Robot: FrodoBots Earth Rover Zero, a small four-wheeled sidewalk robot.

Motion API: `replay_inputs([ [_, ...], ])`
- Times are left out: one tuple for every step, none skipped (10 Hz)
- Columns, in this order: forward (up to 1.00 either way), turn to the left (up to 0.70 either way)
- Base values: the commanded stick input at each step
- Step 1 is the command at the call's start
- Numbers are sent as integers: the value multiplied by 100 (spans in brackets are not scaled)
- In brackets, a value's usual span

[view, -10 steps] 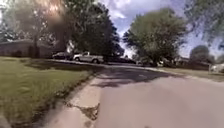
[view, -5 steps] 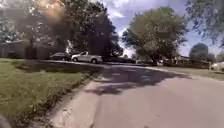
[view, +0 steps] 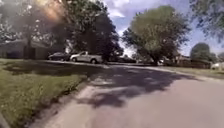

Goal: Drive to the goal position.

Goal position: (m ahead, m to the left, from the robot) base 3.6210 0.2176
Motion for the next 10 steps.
replay_inputs([
  [100,0],
  [100,0],
  [100,0],
  [100,0],
  [100,0],
  [100,-2],
  [100,-11],
  [100,-25],
  [100,-32],
  [100,-28],
])
